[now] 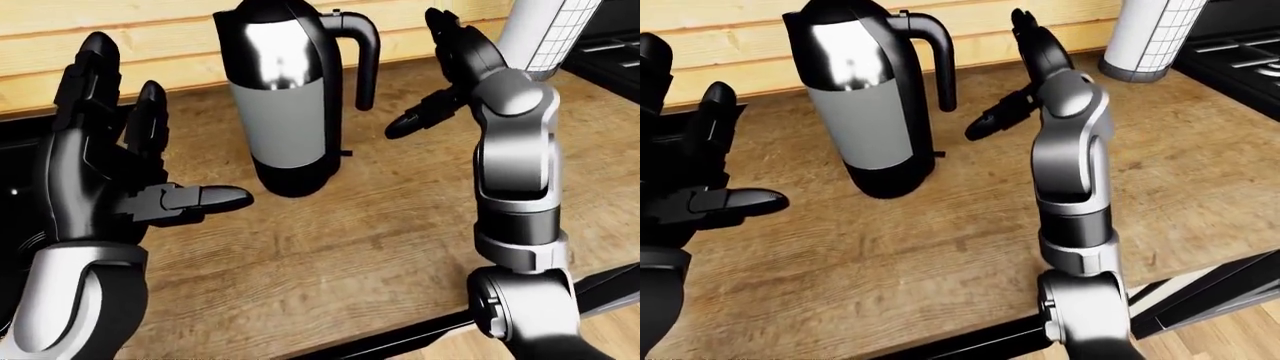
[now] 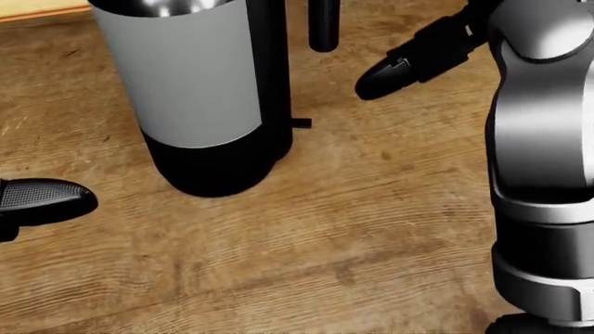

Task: Press down the lever to turn on the electric kettle.

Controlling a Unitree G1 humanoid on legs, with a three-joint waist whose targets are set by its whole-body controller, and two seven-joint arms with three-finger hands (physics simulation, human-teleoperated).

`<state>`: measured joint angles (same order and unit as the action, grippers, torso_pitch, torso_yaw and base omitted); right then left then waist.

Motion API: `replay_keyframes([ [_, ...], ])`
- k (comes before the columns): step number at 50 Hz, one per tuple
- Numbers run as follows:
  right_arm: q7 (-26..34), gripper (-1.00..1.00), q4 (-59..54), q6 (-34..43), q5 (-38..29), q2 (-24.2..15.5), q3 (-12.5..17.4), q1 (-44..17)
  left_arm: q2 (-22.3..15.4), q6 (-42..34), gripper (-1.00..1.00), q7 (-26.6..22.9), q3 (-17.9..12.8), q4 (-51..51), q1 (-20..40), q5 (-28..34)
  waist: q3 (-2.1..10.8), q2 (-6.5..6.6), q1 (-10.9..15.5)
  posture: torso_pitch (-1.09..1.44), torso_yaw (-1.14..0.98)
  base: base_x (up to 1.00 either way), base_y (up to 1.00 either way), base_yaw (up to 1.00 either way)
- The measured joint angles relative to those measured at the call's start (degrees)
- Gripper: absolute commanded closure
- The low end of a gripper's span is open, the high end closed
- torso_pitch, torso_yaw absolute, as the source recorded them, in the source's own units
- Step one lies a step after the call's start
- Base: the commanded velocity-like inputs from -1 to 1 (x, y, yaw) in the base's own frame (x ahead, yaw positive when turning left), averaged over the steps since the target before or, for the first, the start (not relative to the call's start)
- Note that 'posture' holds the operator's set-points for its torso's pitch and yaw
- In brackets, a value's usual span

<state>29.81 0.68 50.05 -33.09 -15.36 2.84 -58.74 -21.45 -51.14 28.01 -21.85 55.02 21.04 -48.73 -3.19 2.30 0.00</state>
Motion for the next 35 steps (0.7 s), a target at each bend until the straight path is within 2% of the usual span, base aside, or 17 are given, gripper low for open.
replay_keyframes([
  [7,-1.3,-1.0,-4.4,-2.7,1.4,0.3,0.6,-1.4,-1.2,0.5,-1.0,1.0,-0.5,-0.3,0.7,-1.4,0.1,0.16,-0.1,0.0,0.0,0.0,0.0,0.0],
  [22,-4.3,-1.0,-14.1,-8.7,5.1,0.9,0.1,-4.6,-1.9,1.0,-1.0,2.1,-0.6,-0.1,0.5,-3.1,0.18,0.55,-0.3,0.0,0.0,0.0,0.0,0.0],
  [35,-6.4,-1.0,-20.7,-13.5,7.2,2.4,-0.4,-4.3,-2.3,1.6,-1.0,2.4,-0.7,0.1,0.0,-3.7,0.28,0.77,-0.4,0.0,0.0,0.0,0.0,0.0],
])
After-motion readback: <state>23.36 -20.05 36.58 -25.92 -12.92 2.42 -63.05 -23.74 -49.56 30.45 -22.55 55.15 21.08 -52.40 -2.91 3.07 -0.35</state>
